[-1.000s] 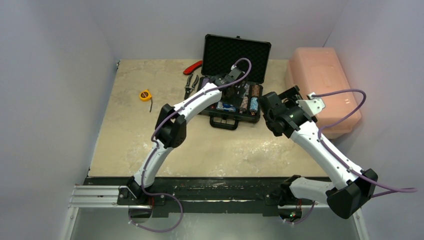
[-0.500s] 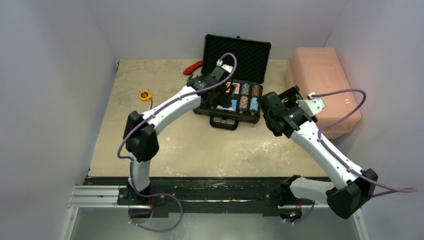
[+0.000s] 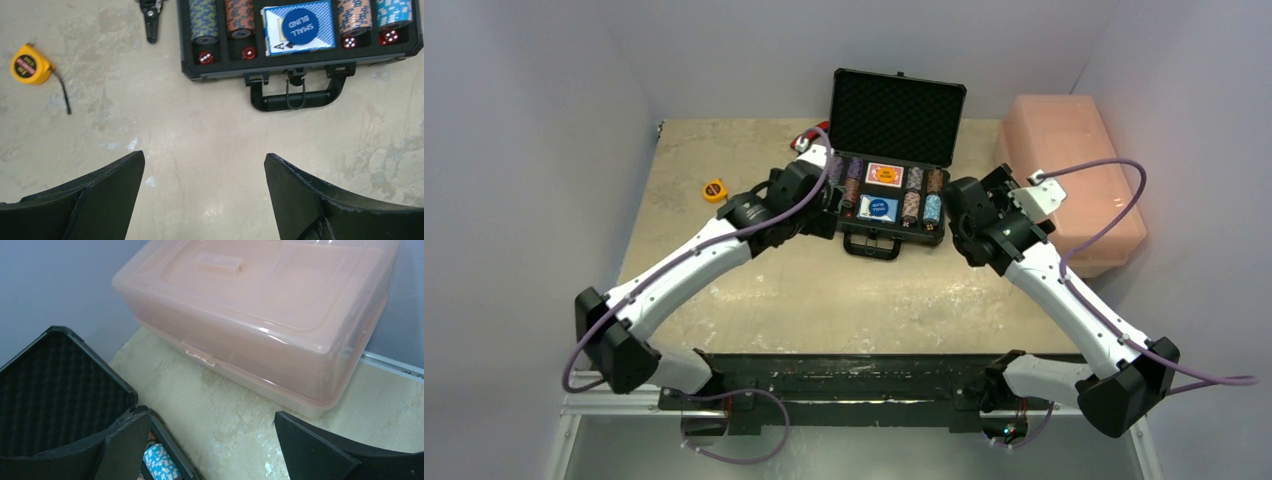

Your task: Pack up texas hold em set

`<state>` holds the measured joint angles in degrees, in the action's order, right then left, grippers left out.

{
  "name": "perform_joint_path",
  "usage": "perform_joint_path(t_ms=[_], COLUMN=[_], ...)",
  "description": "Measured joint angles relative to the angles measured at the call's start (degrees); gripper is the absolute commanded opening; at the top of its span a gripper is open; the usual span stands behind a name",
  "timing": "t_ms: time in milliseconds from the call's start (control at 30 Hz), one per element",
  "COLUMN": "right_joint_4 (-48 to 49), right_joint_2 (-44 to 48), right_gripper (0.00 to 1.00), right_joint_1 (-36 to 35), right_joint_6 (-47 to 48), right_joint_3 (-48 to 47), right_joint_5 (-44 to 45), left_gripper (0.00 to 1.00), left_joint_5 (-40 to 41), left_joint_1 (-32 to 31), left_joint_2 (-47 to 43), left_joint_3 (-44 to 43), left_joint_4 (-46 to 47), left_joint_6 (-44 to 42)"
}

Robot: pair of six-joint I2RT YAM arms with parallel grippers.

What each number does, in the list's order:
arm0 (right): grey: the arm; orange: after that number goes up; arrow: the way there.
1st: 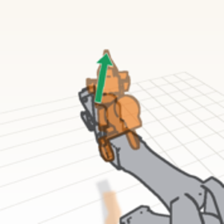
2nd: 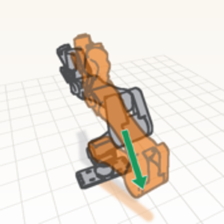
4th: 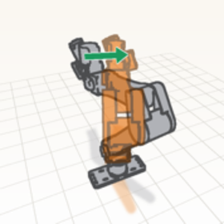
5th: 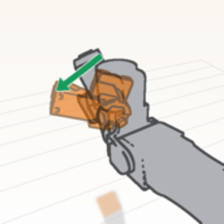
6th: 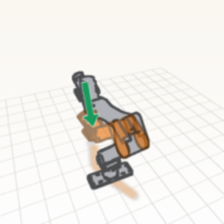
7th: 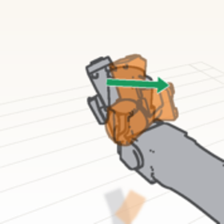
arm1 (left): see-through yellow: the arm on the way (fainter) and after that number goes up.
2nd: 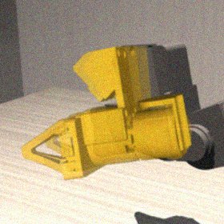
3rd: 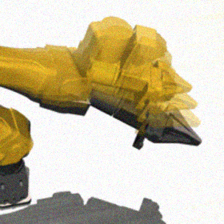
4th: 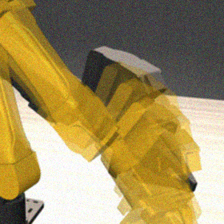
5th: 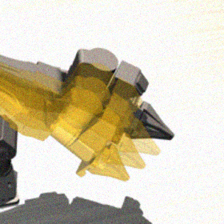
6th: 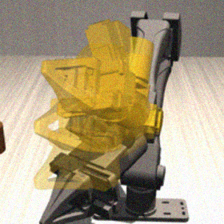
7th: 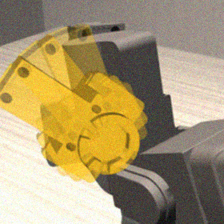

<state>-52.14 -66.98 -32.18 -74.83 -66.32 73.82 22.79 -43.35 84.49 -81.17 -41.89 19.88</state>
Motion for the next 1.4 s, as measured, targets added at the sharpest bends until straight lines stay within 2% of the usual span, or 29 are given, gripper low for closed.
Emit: perform_joint_path(t_ms=[100, 233, 300, 433, 533, 800, 933, 1033, 1233, 1400], right_joint_4=[4.9, 15.78, 18.21, 20.39, 23.12, 26.49, 26.6, 26.99, 27.71, 27.47], right_joint_2=[0.02, 0.42, -0.28, -3.65, -4.0, -5.64, -10.73, -14.03, -21.09, -29.9], right_gripper=[0.99, 0.99, 0.94, 0.92, 0.98, 0.99, 0.99, 0.89, 0.89, 0.89], right_joint_1=[-0.02, 0.0, 0.0, 0.0, 0.0, 0.0, 0.2, 1.29, 8.28, 12.96], right_joint_6=[7.15, 21.29, 26.05, 31.39, 36.65, 46.21, 49.86, 52.26, 54.64, 55.21], right_joint_3=[-0.11, -0.24, -1.51, -6.1, -6.19, -7.43, -12.02, -14.99, -22.25, -31.23], right_joint_5=[-2.49, -10.14, -13.9, -19.76, -25.59, -36.44, -39.21, -41.66, -48.81, -51.23], left_gripper=[0.9, 0.9, 0.9, 0.9, 0.91, 0.95, 0.94, 0.93, 0.91, 0.91], left_joint_5=[2.32, 6.58, 8.33, 11.32, 13.68, 18.93, 20.48, 20.74, 20.74, 20.74], left_joint_1=[0.0, 0.13, 0.22, 0.22, 0.22, 0.26, 0.39, 0.5, 0.5, 0.5], left_joint_2=[-7.23, -16.85, -20.33, -26.23, -30.23, -43.32, -43.25, -41.16, -39.32, -39.52], left_joint_3=[5.11, 11.82, 14.32, 17.84, 19.02, 25.9, 26.34, 26.34, 26.34, 26.34], left_joint_4=[-0.52, -1.77, -2.73, -6.23, -9.29, -13.22, -14.75, -14.97, -15.08, -15.23], left_joint_6=[-0.13, -1.03, -1.2, -1.49, -1.53, -1.11, 0.37, 0.79, 1.2, 1.64])
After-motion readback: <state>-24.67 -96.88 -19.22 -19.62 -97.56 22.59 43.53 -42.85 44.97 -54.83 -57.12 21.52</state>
